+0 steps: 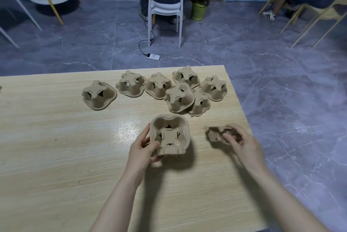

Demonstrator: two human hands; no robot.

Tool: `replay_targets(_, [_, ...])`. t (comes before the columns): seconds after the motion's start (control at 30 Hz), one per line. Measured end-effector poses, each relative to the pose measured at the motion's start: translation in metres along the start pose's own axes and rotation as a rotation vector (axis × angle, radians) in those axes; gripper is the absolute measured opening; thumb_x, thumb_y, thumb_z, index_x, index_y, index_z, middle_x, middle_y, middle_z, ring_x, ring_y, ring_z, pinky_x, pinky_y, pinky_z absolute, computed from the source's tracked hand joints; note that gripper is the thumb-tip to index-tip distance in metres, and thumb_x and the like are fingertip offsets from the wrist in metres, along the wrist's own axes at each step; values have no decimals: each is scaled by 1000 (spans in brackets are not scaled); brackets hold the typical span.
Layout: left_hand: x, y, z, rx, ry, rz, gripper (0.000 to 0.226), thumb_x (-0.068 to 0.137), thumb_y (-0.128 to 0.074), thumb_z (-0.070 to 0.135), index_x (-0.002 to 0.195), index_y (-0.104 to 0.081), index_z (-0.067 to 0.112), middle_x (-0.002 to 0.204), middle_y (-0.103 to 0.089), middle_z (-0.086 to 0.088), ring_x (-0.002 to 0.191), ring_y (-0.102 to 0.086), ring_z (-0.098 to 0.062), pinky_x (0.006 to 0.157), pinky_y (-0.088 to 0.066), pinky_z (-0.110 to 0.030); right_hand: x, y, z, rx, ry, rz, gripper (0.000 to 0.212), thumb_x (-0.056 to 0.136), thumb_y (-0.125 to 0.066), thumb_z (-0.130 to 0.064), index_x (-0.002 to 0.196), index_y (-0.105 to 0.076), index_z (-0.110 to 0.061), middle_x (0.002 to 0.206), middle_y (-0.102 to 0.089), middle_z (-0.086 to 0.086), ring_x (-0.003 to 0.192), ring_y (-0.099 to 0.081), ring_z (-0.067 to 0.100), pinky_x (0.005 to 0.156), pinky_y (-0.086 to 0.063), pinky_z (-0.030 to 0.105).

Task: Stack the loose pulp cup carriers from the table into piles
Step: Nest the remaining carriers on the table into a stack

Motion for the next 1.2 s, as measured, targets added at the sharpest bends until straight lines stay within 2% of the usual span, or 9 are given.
replay_targets(0.17, [-3, 6, 0, -34, -34, 24, 59, 91, -54, -7, 134, -59, 32, 92, -76, 6, 82, -71, -15, 82, -59, -53, -13, 9, -7, -56, 100, 37, 17, 81, -76, -26, 97, -77, -32, 69, -55, -16, 73, -58, 23, 63, -46, 37])
replay_targets(0.23, [-7, 8, 2, -61, -52, 34, 57, 92, -55, -6, 133, -58, 33, 99, -74, 2, 81, -73, -11, 76, -62, -45, -17, 11, -10, -59, 166, 65, 15, 80, -77, -21, 94, -77, -26, 79, -66, -13, 76, -58, 21, 63, -46, 36])
replay_targets(0.4, [-6, 22, 1, -49, -62, 25, 60, 93, -56, -5, 142, -52, 30, 118, -69, -6, 97, -71, -21, 76, -62, -37, -22, 20, -35, 218, 157, 134, 25, 83, -72, -7, 91, -72, -30, 86, -66, -15, 82, -54, 4, 71, -38, 11])
replay_targets(0.53, [-5, 31, -3, -44, -47, -15, 61, 94, -59, 0, 146, -47, 30, 120, -69, -4, 96, -69, -23, 88, -58, -49, -34, 15, -74, 391, 235, 139, 31, 82, -71, 3, 88, -72, -27, 92, -67, -12, 83, -57, 10, 71, -41, 16])
replay_targets(0.67, [-1, 42, -5, -4, -17, -76, 54, 96, -63, 19, 145, -48, 35, 125, -68, -3, 109, -69, -25, 92, -57, -49, -51, -5, -110, 413, 330, 56, 21, 80, -69, -7, 90, -73, -25, 93, -66, -14, 90, -58, 13, 70, -44, 16])
replay_targets(0.83, [-2, 51, 3, 113, -105, -138, 49, 99, -55, 37, 145, -41, 46, 140, -57, 7, 116, -61, -13, 88, -53, -32, -59, -36, -132, 414, 375, -29, 15, 81, -67, -19, 91, -73, -29, 92, -66, -17, 93, -57, 10, 73, -43, 19])
replay_targets(0.97, [-1, 54, 3, 124, -183, -157, 51, 94, -45, 64, 143, -39, 54, 152, -40, 14, 136, -44, -7, 114, -38, -47, -60, -51, -133, 313, 456, -94, 13, 83, -62, -27, 92, -72, -27, 89, -61, -26, 92, -53, 4, 76, -38, 17])
replay_targets(1.13, [10, 47, 6, 148, -310, -145, 52, 85, -46, 67, 136, -45, 57, 145, -44, 20, 133, -42, 2, 116, -36, -49, -49, -52, -118, 259, 616, -140, 13, 85, -62, -24, 95, -71, -25, 89, -60, -20, 92, -53, 10, 81, -40, 23])
replay_targets(1.2, [15, 45, 2, 153, -385, -160, 53, 80, -49, 67, 132, -52, 56, 140, -51, 23, 135, -45, -4, 116, -34, -51, -44, -55, -111, 246, 626, -151, 14, 85, -62, -26, 95, -72, -25, 89, -59, -16, 93, -52, 11, 80, -39, 21])
Point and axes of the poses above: each hand's wrist, its own x-axis towards the middle knuckle, its own y-axis out of the back of the hand, z = x × y, the point moved 2 cm from there along x, towards the middle knuckle
